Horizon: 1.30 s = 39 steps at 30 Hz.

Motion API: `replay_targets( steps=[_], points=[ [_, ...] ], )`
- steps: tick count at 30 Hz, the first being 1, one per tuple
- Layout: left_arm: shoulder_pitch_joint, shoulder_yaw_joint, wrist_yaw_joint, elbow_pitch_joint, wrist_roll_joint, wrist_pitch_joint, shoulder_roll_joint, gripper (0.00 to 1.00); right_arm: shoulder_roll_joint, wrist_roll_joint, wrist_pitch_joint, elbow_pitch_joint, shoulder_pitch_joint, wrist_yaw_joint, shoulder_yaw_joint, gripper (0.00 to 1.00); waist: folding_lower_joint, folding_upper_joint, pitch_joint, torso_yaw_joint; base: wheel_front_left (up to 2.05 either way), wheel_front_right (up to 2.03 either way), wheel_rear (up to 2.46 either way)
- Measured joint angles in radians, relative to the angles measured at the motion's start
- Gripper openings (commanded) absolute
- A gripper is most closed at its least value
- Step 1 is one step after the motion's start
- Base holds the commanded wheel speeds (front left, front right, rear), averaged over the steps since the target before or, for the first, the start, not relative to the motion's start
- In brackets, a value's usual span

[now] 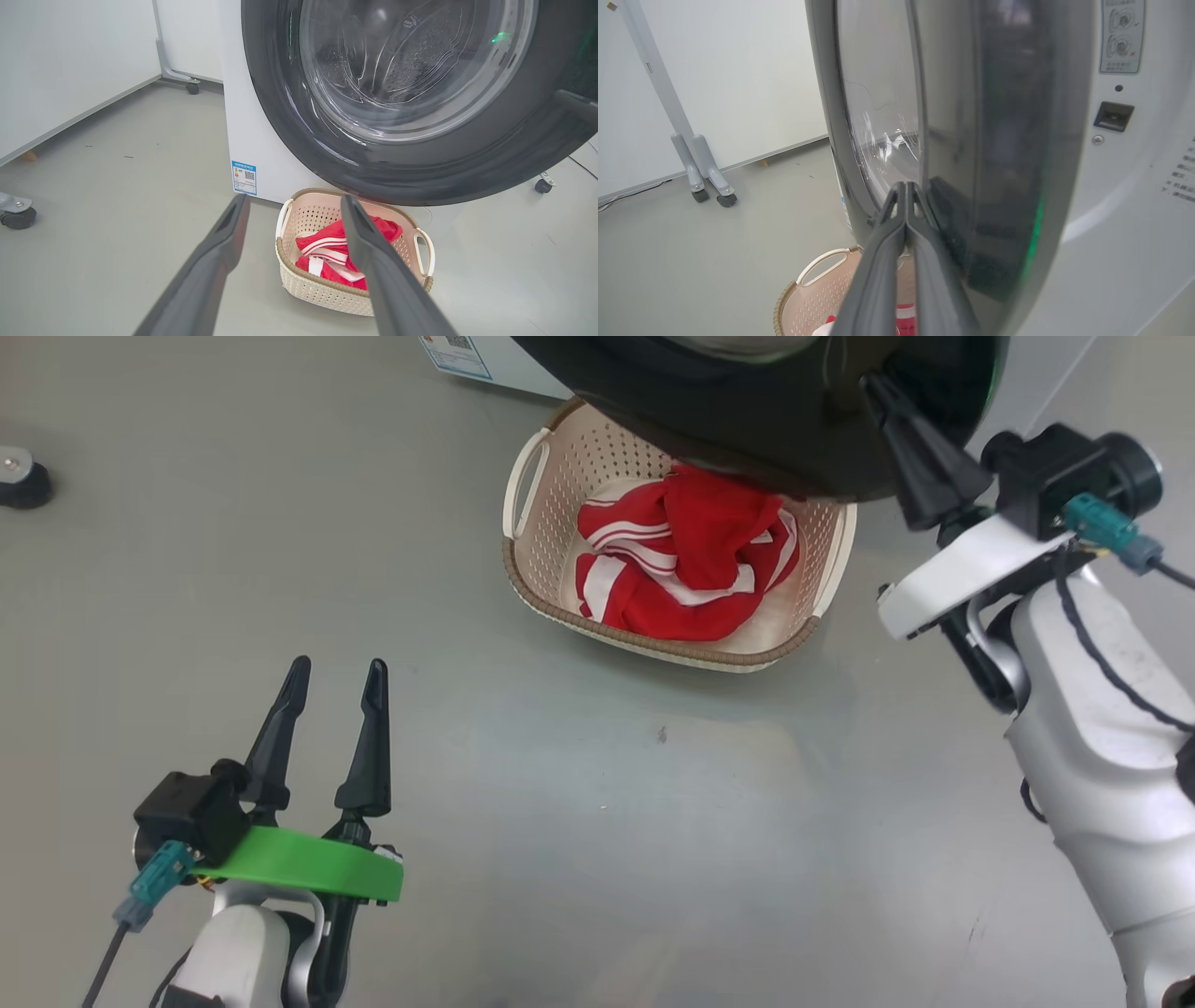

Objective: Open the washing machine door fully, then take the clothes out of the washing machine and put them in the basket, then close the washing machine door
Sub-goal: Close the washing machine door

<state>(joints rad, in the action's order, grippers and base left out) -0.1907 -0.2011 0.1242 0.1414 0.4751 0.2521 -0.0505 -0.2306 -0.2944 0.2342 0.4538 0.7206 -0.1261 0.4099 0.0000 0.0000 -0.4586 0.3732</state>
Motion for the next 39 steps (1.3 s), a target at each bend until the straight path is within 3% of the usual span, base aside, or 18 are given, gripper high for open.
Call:
replay_targets(
  steps=[26, 39],
  points=[
    [-0.112, -0.061, 0.000, -0.023, 0.052, 0.000, 0.017, 1.00, -0.132, 0.022, -0.037, 0.036, 0.297, 0.027, -0.097, 0.00, 0.0000, 0.0000, -0.166, 0.036, 0.00, 0.00, 0.00],
    [-0.120, -0.068, 0.000, 0.003, 0.083, 0.000, 0.026, 1.00, -0.150, 0.024, -0.043, 0.060, 0.363, 0.037, -0.129, 0.00, 0.0000, 0.0000, -0.204, 0.068, 0.00, 0.00, 0.00]
  ],
)
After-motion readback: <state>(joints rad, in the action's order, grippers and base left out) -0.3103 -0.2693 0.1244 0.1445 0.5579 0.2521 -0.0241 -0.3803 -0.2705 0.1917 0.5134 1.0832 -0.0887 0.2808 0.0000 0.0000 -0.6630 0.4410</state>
